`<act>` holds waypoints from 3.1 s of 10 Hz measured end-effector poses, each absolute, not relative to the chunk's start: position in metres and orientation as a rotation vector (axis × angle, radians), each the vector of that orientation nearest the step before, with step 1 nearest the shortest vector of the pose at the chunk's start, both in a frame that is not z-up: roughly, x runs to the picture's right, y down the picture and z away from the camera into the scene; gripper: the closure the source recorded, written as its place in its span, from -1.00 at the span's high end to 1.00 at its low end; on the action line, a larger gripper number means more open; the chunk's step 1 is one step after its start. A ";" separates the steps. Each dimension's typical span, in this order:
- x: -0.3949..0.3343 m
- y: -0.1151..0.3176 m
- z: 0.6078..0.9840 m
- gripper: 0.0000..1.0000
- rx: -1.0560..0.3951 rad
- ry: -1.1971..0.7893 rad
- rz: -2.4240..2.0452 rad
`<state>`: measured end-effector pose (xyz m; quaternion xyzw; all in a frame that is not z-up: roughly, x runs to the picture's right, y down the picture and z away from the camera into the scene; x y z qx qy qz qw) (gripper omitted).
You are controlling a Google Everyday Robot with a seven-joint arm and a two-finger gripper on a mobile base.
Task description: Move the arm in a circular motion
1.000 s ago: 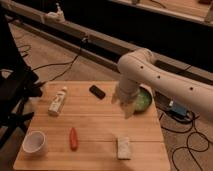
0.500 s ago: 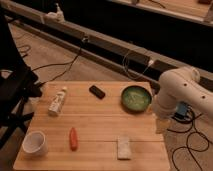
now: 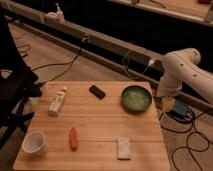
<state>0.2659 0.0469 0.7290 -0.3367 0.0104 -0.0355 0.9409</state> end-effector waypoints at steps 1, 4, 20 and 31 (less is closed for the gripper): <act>0.216 0.025 0.741 0.30 -0.677 -0.016 -0.150; 0.108 0.017 0.745 0.30 -0.677 -0.139 -0.353; 0.251 0.045 0.737 0.30 -0.699 0.045 -0.103; 0.063 0.120 0.687 0.30 -0.769 -0.380 -0.379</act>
